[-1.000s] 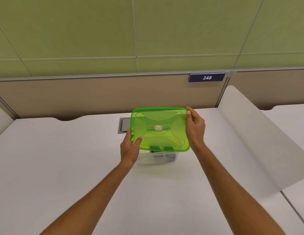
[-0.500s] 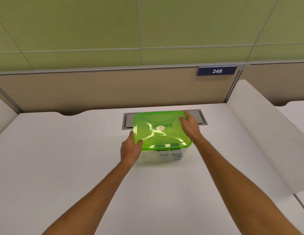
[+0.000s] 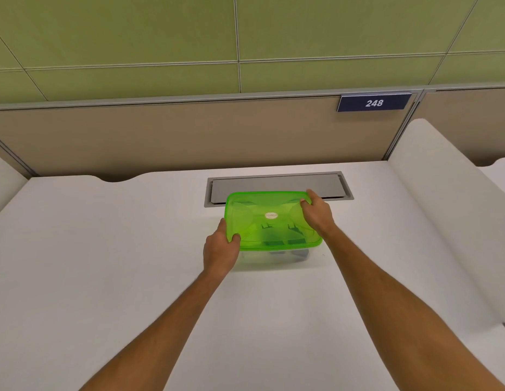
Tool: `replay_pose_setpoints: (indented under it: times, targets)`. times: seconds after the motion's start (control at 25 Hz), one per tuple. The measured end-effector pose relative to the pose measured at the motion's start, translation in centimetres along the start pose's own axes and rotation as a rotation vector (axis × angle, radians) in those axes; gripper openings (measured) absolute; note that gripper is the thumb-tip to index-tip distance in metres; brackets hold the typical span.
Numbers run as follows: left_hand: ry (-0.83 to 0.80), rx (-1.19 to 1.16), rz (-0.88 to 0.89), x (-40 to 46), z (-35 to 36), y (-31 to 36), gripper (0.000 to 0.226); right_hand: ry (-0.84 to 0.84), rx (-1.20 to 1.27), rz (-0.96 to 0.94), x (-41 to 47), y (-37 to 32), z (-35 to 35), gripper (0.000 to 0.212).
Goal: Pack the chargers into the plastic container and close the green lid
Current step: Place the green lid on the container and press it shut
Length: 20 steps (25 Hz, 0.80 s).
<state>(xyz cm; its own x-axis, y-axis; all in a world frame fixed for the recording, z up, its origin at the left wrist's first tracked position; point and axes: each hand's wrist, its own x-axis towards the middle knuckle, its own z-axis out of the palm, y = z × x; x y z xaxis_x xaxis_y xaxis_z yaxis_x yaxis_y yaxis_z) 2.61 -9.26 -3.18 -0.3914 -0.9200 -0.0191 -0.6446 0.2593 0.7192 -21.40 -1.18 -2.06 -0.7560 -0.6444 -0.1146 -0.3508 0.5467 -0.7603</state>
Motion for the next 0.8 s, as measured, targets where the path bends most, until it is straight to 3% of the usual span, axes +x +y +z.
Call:
replay_pose_setpoints:
  times: [0.44, 0.64, 0.8]
  targets:
    - [0.036, -0.195, -0.005, 0.7, 0.6, -0.6, 0.025, 0.038, -0.206, -0.004, 0.2, 0.3, 1.1, 0.049]
    - [-0.020, -0.236, -0.054, 3.2, 1.0, -0.1, 0.019, 0.121, -0.321, -0.024, -0.3, 0.4, 1.8, 0.048]
    - [-0.036, -0.243, -0.118, 5.9, 1.3, 1.2, 0.029, 0.146, -0.395, -0.012, -0.3, 0.4, 2.1, 0.049]
